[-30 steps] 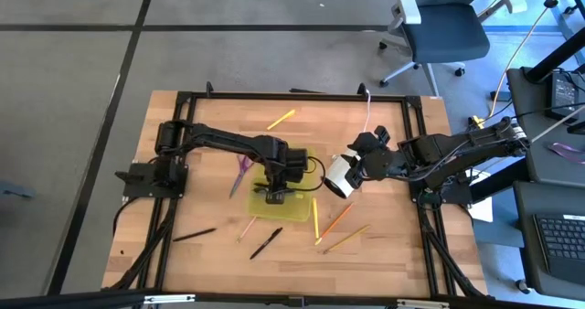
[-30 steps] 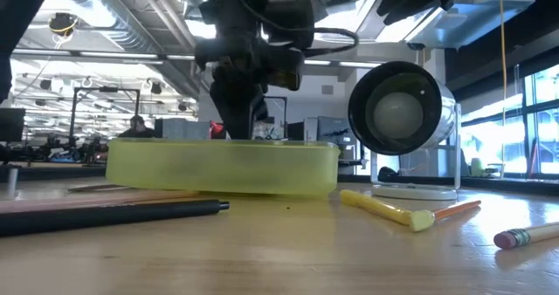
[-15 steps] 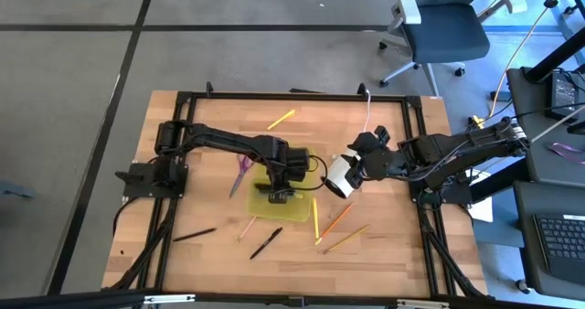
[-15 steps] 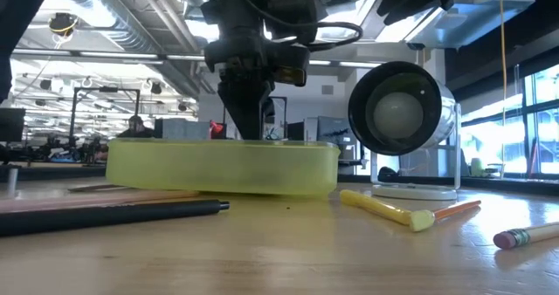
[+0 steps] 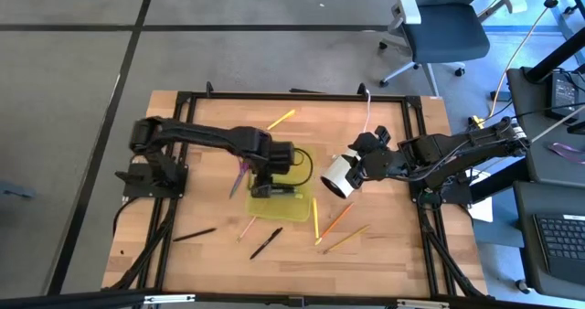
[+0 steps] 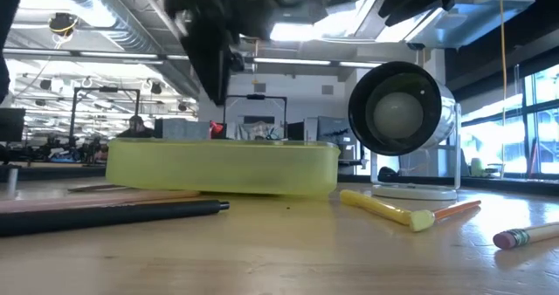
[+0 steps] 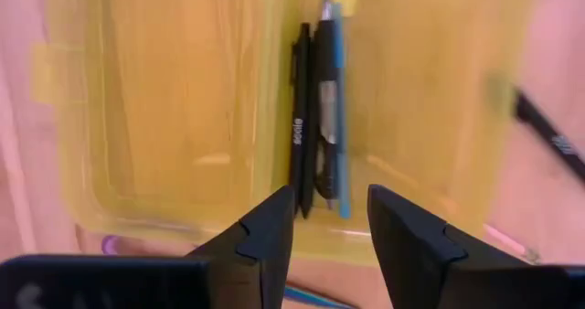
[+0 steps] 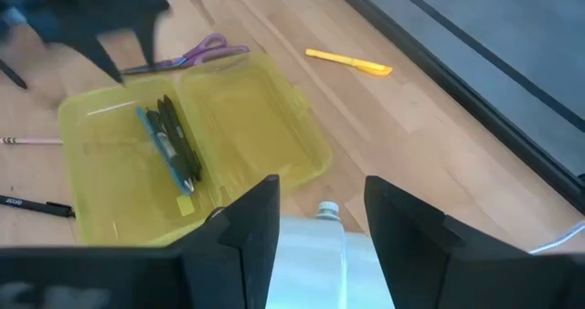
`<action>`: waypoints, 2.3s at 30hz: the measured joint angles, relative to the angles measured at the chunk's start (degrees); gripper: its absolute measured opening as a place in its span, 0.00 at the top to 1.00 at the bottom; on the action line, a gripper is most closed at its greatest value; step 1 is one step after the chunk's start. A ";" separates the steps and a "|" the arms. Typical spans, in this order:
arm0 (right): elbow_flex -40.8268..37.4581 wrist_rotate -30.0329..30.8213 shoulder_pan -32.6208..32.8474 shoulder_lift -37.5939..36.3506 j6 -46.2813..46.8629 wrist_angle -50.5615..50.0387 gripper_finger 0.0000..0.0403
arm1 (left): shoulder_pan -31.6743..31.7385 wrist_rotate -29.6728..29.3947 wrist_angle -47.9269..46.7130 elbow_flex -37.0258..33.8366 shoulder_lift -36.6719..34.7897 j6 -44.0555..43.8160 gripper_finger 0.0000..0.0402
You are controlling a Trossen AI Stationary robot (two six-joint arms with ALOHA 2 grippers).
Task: Pick & place school supplies into a supply box
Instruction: Put the black pen into the yellow supply box
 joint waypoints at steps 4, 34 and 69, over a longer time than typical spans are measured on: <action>0.00 0.00 0.01 0.00 -0.04 -0.18 0.59 | -2.62 0.06 3.34 -5.98 -7.23 -4.50 0.65; 0.02 0.50 -0.01 0.00 1.58 0.19 0.59 | -40.93 2.14 6.77 -43.04 -34.05 -65.20 0.45; 0.00 0.57 -0.01 0.00 2.98 0.13 0.59 | -52.40 9.81 19.85 -48.87 -16.78 -76.30 0.56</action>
